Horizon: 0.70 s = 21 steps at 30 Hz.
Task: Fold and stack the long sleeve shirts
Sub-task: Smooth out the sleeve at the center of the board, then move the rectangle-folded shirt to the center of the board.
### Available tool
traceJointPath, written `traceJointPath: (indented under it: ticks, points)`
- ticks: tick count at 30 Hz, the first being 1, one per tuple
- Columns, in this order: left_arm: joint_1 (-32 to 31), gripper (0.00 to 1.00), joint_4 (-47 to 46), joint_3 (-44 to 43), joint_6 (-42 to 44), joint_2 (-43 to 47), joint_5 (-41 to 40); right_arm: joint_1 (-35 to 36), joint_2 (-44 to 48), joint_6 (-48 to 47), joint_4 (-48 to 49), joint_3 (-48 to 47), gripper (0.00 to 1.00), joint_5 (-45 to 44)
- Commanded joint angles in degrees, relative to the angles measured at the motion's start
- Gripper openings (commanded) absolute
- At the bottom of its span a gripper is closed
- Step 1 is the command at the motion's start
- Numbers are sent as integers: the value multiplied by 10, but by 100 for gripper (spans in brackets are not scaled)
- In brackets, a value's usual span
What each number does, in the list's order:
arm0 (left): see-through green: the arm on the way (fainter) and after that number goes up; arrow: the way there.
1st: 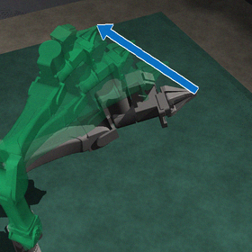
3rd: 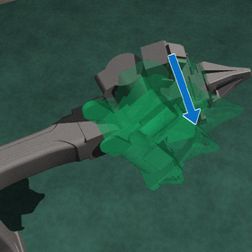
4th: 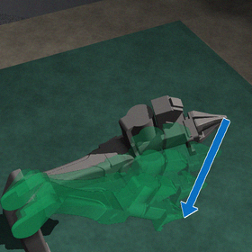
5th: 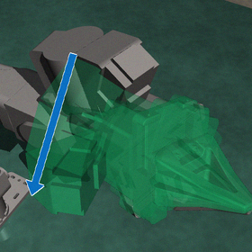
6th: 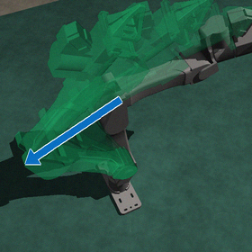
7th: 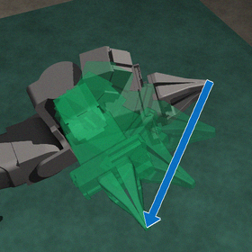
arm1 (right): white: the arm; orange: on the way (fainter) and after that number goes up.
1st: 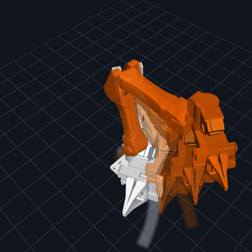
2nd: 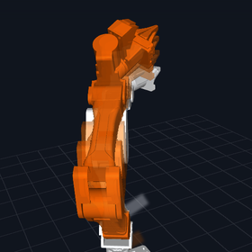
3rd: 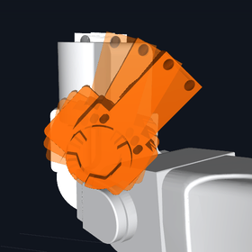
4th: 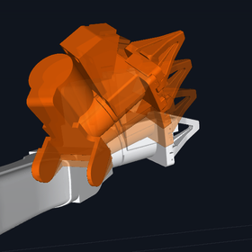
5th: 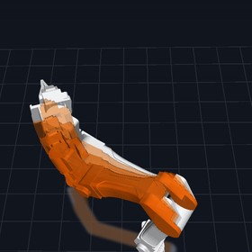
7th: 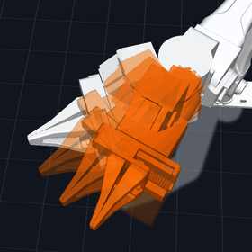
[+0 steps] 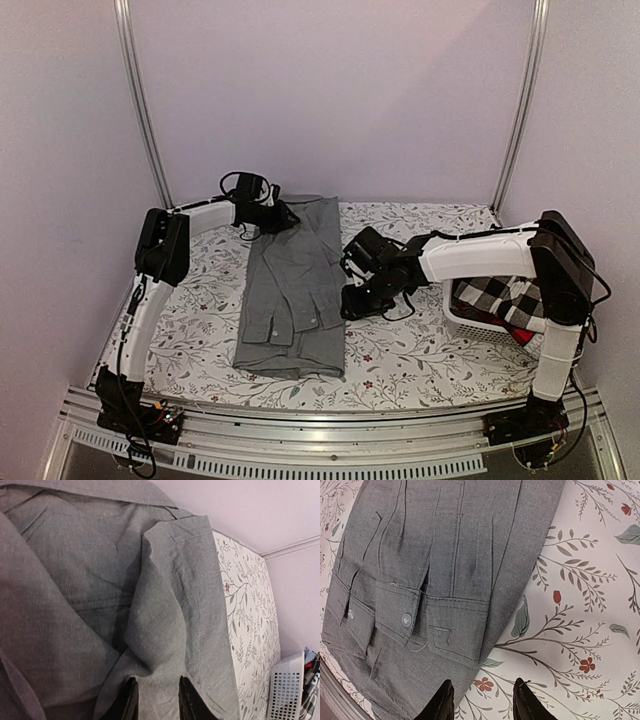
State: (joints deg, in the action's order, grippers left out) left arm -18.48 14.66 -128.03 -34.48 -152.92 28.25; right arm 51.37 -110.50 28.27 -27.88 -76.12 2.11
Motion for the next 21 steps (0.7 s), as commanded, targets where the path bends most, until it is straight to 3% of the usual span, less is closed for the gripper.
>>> traceJointPath:
  ticks: [1,5,13,21]
  points:
    - [-6,30,-6,78,19,124,16,-8,33,3,32,26,40,34]
    - [-3,36,-51,235,1,256,17,-10,40,4,50,45,44,52]
    - [2,36,-80,557,-46,487,24,-1,46,9,66,82,44,84]
    - [2,37,-40,751,-32,655,-26,21,30,31,61,78,40,100]
